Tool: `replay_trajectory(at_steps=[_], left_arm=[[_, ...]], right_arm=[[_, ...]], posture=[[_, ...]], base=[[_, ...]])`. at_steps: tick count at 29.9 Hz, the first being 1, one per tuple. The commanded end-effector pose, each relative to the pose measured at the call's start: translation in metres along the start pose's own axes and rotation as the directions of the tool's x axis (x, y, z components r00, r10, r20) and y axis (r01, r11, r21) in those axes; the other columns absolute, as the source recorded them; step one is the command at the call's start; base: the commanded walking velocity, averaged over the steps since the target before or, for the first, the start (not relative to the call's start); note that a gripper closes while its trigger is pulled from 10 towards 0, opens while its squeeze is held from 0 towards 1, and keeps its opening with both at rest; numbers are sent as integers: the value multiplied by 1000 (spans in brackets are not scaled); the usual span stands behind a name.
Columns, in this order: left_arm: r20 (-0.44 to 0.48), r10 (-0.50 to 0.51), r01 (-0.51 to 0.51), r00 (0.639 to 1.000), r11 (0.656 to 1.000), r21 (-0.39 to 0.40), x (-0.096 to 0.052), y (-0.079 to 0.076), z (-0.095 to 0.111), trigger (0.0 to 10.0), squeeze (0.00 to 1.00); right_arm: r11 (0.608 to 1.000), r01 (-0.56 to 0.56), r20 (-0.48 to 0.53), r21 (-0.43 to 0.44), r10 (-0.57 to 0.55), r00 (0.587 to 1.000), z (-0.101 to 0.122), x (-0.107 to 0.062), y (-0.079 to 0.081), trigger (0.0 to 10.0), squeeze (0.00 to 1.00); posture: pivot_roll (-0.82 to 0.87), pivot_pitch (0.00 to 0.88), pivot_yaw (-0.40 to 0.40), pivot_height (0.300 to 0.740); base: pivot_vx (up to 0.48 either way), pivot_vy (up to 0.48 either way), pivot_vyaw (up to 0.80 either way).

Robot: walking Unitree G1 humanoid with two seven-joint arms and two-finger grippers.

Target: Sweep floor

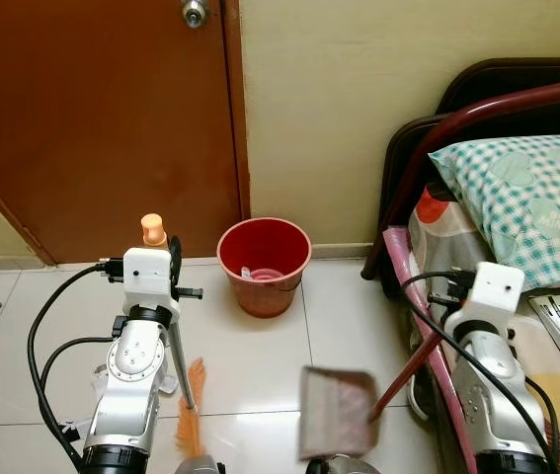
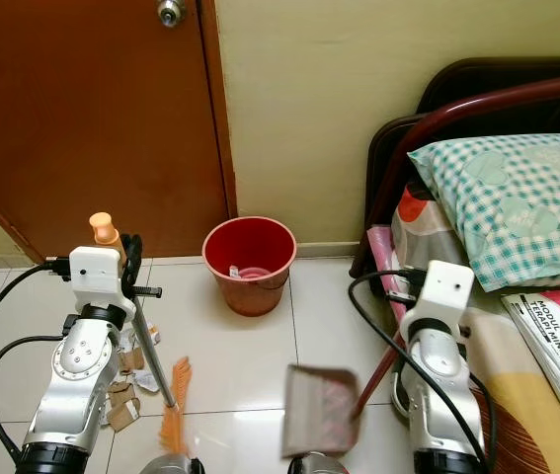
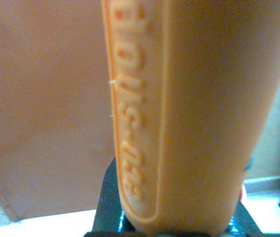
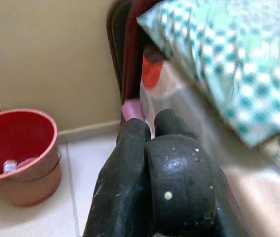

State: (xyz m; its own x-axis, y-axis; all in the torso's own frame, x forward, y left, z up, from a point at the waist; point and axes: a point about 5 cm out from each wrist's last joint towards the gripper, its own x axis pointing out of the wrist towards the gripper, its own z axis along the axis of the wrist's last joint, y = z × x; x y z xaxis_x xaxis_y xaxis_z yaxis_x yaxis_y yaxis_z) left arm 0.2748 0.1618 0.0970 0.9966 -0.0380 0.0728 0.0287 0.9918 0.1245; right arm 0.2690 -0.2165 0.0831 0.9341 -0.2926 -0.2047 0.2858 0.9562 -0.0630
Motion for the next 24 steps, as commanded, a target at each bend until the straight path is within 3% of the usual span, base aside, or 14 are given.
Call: replay_trajectory(at_steps=[1, 2, 4, 5, 6, 7, 16, 24], left_arm=[[32, -22, 22, 999, 1000, 2, 3, 1, 5, 10000, 0], [31, -24, 23, 999, 1000, 8, 3, 2, 4, 10000, 0], [30, -17, 17, 999, 1000, 8, 3, 4, 4, 10000, 0], [25, -7, 7, 1000, 1000, 5, 2, 5, 4, 10000, 0], [18, 6, -6, 1000, 1000, 1, 0, 7, 3, 10000, 0], [8, 25, -25, 1000, 1000, -9, -2, 9, 2, 10000, 0], [-16, 5, -6, 1000, 999, -38, -15, 9, -6, 10000, 0], [-19, -17, 16, 1000, 998, -61, -12, 0, -5, 10000, 0]], right_arm=[[1000, -2, 61, -10, 3, 998, 11, 4, 3, 784, 0], [1000, 9, 61, 8, -9, 998, 10, 6, 3, 1294, 0], [1000, 15, 57, 14, -16, 998, 9, 5, 2, 1294, 0], [1000, 19, 45, 21, -19, 999, 7, 4, 2, 3647, 0], [999, 21, 35, 25, -22, 999, 6, 2, 2, 8902, 0], [999, 30, 26, 31, -31, 999, 4, -1, 0, 10000, 0], [994, 83, -76, 70, -77, 994, -31, -24, -10, 10000, 0], [998, 7, -230, 68, 9, 973, -50, -29, -2, 10000, 0]], posture=[[-62, 0, -9, 740], [-62, 0, -8, 740], [-62, 0, -5, 740], [-68, 0, -4, 740], [-69, 0, -7, 740], [-68, 0, -11, 740], [-74, 0, 6, 740], [-84, 0, 7, 740]], base=[[0, 0, 0], [0, 0, 0], [0, 0, 0], [0, 0, 0], [0, 0, 0], [0, 0, 0], [0, 0, 0], [0, 0, 0]])
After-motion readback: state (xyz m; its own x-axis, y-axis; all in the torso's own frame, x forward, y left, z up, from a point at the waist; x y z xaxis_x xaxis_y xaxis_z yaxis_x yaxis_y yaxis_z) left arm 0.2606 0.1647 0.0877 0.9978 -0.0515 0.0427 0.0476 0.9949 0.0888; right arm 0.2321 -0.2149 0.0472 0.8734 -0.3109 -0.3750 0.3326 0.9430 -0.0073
